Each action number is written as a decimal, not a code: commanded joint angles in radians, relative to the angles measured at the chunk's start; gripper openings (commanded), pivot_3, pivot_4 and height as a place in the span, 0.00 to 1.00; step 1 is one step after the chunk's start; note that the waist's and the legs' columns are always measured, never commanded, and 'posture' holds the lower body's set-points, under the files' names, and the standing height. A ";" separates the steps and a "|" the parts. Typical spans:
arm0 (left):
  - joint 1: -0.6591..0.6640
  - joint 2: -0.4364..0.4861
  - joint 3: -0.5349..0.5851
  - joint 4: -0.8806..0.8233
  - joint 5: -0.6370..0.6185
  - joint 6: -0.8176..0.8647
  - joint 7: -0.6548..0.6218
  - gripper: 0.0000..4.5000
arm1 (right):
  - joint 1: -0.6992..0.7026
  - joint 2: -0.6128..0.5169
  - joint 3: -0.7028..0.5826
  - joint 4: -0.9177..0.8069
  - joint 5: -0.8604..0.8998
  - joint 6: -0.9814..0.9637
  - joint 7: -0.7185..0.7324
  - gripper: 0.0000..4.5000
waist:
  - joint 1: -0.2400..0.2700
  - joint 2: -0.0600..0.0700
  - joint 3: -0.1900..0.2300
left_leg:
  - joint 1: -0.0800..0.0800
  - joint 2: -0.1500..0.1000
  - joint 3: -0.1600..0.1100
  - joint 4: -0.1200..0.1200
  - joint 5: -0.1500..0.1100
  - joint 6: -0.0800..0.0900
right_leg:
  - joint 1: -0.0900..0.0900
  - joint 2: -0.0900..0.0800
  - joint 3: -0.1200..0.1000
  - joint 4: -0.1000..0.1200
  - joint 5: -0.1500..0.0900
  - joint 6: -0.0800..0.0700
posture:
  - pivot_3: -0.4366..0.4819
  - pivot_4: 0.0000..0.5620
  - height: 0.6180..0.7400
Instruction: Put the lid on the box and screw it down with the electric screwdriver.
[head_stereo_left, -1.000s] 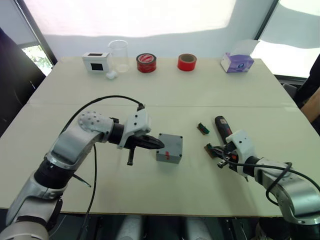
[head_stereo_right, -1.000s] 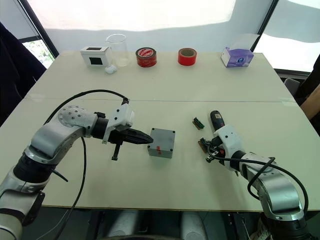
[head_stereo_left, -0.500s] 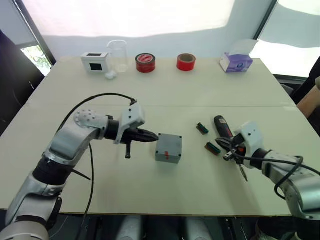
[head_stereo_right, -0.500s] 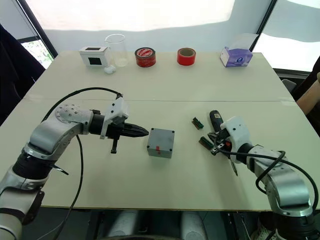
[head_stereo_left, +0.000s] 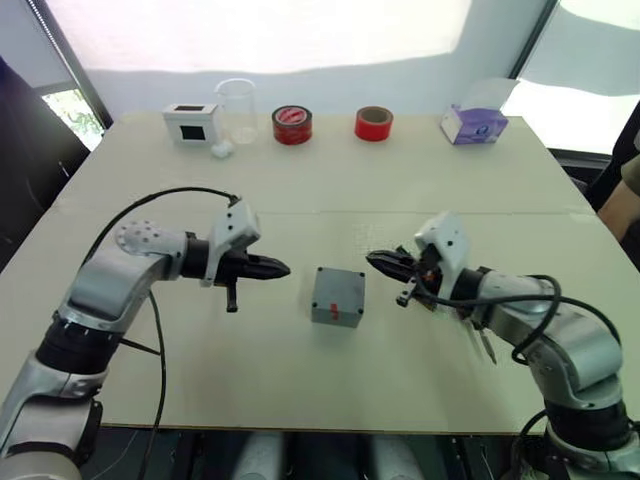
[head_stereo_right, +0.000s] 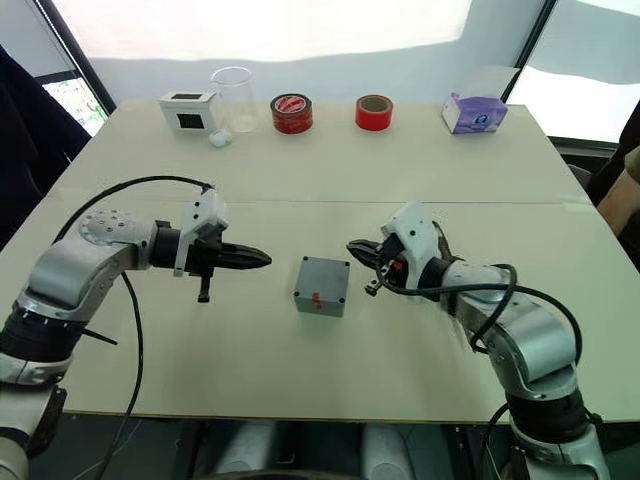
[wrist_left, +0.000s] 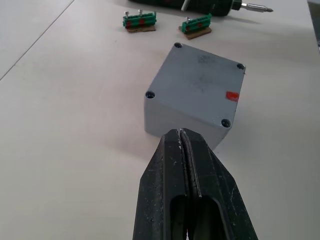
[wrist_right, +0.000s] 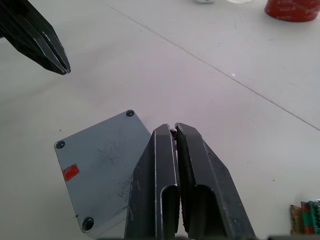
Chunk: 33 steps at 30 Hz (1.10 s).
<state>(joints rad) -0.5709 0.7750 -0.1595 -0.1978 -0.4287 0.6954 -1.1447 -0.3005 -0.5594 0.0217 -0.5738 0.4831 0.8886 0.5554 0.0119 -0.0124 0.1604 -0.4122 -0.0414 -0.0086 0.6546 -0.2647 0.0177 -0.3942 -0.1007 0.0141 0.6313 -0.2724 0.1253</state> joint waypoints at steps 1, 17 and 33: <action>0.002 -0.004 0.038 -0.059 -0.032 0.021 0.024 0.00 | -0.002 0.013 0.038 0.007 -0.033 -0.055 -0.009 0.01 | -0.002 0.000 0.000 | 0.000 0.000 0.000 0.000 0.000 0.000 | 0.000 0.000 0.000 0.000 0.000 0.000 | 0.48 0.27 1.00; 0.013 0.000 0.022 -0.081 -0.040 0.025 0.055 0.00 | 0.034 -0.001 0.069 0.066 -0.099 -0.116 0.000 0.01 | -0.003 0.000 0.000 | 0.000 0.000 0.000 0.000 0.000 -0.001 | -0.001 0.001 0.000 0.000 0.000 0.000 | 0.48 0.27 1.00; 0.009 0.000 0.013 -0.072 -0.032 0.011 0.047 0.00 | 0.045 0.004 0.087 0.070 -0.104 -0.119 0.013 0.01 | -0.003 0.000 0.000 | 0.000 0.000 0.000 0.000 0.000 -0.001 | -0.001 0.001 0.000 0.000 0.000 0.000 | 0.48 0.27 1.00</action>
<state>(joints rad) -0.5500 0.7728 -0.1531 -0.2561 -0.4619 0.7260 -1.0906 -0.2512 -0.5588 0.1130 -0.4878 0.3753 0.7731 0.5628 0.0087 -0.0124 0.1604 -0.4121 -0.0412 -0.0085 0.6542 -0.2643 0.0171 -0.3949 -0.0993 0.0140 0.6318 -0.2723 0.1253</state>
